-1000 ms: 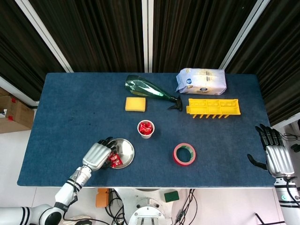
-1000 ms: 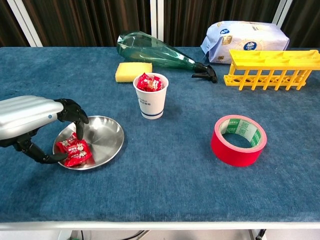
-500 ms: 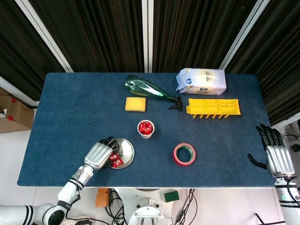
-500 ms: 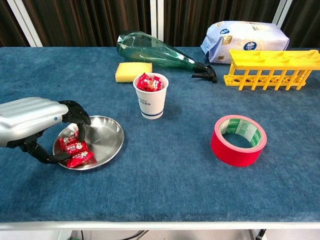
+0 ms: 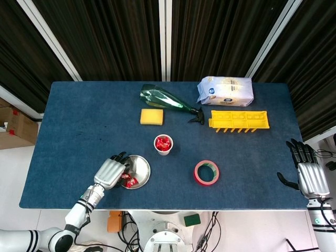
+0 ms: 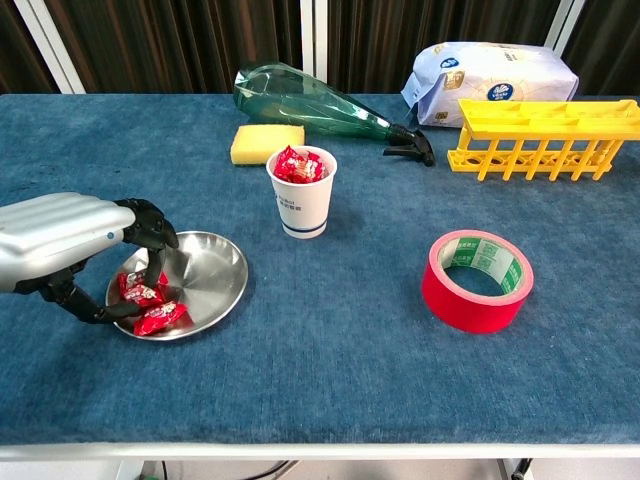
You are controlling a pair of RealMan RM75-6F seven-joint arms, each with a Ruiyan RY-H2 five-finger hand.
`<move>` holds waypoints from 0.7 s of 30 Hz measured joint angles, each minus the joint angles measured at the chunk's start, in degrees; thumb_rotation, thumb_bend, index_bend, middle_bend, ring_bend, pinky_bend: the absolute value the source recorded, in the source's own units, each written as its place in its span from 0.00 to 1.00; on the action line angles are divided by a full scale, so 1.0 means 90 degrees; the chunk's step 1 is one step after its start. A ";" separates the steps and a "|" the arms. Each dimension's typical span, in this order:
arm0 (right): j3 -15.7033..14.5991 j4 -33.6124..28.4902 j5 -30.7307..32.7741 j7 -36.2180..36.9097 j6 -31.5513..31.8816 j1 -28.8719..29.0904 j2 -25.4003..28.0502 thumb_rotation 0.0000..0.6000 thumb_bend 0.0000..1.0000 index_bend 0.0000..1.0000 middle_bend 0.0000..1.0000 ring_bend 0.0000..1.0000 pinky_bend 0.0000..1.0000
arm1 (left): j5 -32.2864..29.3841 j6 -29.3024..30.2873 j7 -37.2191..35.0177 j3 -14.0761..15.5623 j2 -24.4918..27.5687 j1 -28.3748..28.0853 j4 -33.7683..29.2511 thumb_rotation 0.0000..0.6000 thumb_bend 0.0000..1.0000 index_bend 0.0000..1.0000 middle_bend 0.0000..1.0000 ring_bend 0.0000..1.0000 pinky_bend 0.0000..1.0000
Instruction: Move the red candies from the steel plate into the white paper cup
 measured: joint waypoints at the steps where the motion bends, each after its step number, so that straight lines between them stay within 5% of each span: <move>1: 0.0000 -0.0001 0.0001 0.0000 -0.0001 0.0000 0.0000 1.00 0.24 0.00 0.00 0.00 0.00 | 0.0009 0.0001 -0.0015 0.0001 -0.0010 0.0003 0.0014 1.00 0.32 0.55 0.23 0.08 0.26; 21: -0.0007 -0.0005 -0.0022 0.0014 0.0028 -0.0013 0.0009 1.00 0.24 0.00 0.00 0.00 0.00 | 0.0667 0.0424 -0.0232 -0.0154 0.0300 0.0068 -0.0571 1.00 0.34 0.59 0.25 0.09 0.27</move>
